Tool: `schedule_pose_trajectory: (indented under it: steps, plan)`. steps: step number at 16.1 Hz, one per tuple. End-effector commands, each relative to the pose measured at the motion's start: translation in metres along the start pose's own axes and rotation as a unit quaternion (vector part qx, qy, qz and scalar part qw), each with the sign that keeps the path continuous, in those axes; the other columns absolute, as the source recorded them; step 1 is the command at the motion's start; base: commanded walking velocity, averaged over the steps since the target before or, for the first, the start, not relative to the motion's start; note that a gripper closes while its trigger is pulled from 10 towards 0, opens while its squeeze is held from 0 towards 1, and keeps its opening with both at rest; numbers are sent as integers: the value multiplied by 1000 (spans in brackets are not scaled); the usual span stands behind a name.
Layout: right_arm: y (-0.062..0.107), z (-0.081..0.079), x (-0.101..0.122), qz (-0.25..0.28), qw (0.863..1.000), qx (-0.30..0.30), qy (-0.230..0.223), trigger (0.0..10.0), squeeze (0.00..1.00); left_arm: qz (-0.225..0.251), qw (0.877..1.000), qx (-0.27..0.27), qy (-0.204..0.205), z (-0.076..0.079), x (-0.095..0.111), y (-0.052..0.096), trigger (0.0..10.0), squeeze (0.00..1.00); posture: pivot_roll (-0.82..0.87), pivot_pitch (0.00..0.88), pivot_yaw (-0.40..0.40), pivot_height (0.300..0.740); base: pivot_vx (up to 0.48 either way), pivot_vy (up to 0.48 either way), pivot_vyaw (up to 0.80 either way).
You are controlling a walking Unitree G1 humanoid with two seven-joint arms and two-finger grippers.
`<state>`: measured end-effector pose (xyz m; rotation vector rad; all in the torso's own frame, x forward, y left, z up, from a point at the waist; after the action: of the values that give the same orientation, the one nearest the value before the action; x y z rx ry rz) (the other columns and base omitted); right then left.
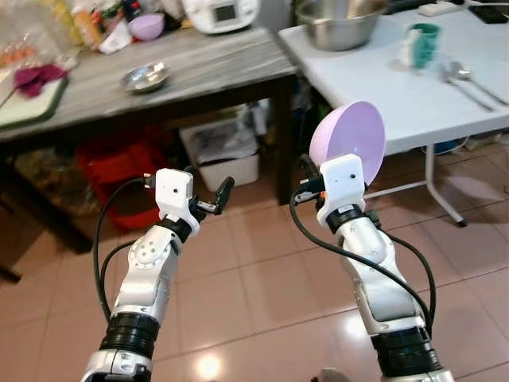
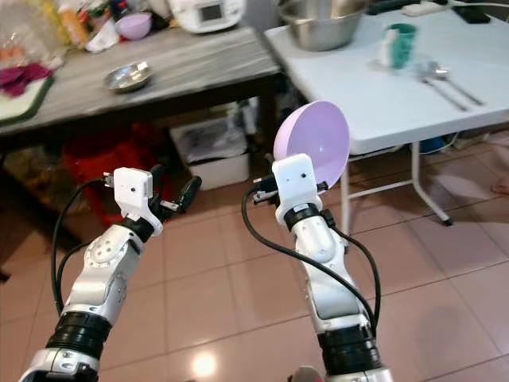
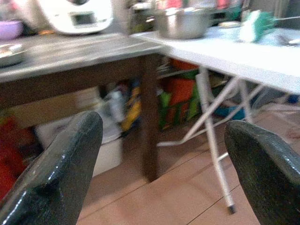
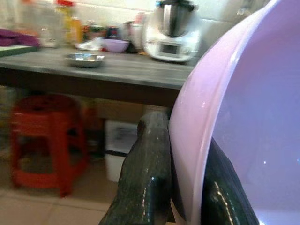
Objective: Setting the table
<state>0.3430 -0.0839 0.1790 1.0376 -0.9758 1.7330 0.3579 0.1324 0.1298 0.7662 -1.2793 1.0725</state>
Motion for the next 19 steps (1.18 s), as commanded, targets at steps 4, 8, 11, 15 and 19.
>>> schedule_pose_trajectory:
  steps: [4,8,11,15,19]
  plan:
    - [7,1,-6,-14,999,-16,-44,10000,0,-14,1000,27,-8,-12,-7,8,10000,0,-197,95,116,740,0,420,0]
    - [15,5,-14,-28,998,-25,-53,10000,0,-19,999,41,-7,-15,-13,14,10000,0,-197,96,115,740,0,309,0]
    - [25,9,-19,-41,996,-36,-68,10000,0,-17,999,52,-5,-16,-14,21,10000,0,-192,98,112,740,0,0,0]
    - [46,10,-36,-77,989,-51,-117,10000,0,-34,997,74,-7,-20,-24,43,10000,0,-160,110,116,740,0,0,0]
    - [59,-1,-48,-107,983,-52,-138,10000,0,-56,995,84,-14,-23,-32,66,10000,0,-116,121,125,740,0,0,0]
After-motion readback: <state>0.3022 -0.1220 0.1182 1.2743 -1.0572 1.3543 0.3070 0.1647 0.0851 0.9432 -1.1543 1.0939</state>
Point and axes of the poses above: a point about 5 cm out from each wrist's last joint towards the gripper, its own y axis pointing back from the gripper into the wrist, its own x axis along the axis of the wrist's last joint, z = x × y, the point moved 3 cm from there along -y, pointing out of the wrist towards the gripper, and after that the axes turned 8 degrees about y, right-handed, at the moved point
